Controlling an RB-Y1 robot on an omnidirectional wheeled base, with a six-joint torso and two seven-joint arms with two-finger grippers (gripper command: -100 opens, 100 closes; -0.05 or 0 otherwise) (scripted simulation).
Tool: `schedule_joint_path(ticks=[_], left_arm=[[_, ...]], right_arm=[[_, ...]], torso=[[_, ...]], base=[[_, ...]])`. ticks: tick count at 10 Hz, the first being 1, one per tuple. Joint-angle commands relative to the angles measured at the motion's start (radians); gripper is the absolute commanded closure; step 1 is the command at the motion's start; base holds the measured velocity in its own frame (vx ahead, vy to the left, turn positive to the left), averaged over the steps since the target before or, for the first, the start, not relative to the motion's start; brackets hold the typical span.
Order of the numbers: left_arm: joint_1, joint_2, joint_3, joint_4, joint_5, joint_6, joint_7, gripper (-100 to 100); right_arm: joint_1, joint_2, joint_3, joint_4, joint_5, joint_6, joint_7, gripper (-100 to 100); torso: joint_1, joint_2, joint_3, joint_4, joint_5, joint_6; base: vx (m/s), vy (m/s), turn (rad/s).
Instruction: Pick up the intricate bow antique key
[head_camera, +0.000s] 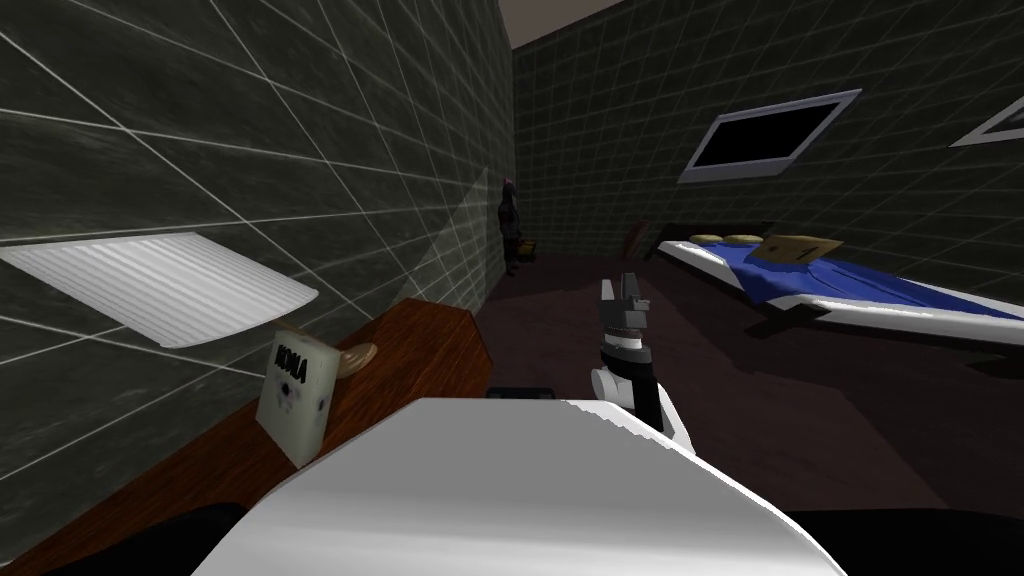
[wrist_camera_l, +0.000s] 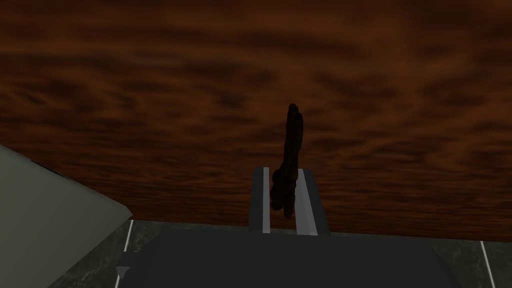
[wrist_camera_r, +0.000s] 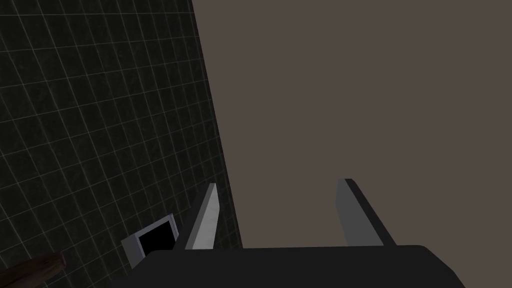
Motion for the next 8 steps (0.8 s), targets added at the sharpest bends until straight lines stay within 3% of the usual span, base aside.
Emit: schedule_joint_path(ticks=[1, 6, 7, 8], left_arm=[[0.028, -0.002, 0.030, -0.036, -0.001, 0.009, -0.017, 100], [0.118, -0.017, 0.127, -0.154, -0.006, 0.042, -0.073, 100], [0.111, -0.012, 0.117, -0.141, -0.003, 0.037, -0.063, 100], [0.113, -0.012, 0.119, -0.142, -0.003, 0.038, -0.065, 0]], right_arm=[[0.000, 0.000, 0.000, 0.000, 0.000, 0.000, 0.000, 0], [0.000, 0.000, 0.000, 0.000, 0.000, 0.000, 0.000, 0], [0.000, 0.000, 0.000, 0.000, 0.000, 0.000, 0.000, 0], [0.000, 0.000, 0.000, 0.000, 0.000, 0.000, 0.000, 0]], torso=[[0.000, 0.000, 0.000, 0.000, 0.000, 0.000], [0.000, -0.001, 0.000, 0.000, 0.000, 0.000], [-0.001, -0.001, 0.000, 0.000, 0.000, 0.000], [-0.001, 0.001, 0.000, 0.000, 0.000, 0.001]], base=[[0.047, 0.033, 0.108], [0.050, 0.031, 0.122], [0.024, 0.005, 0.033], [0.000, 0.000, 0.000]])
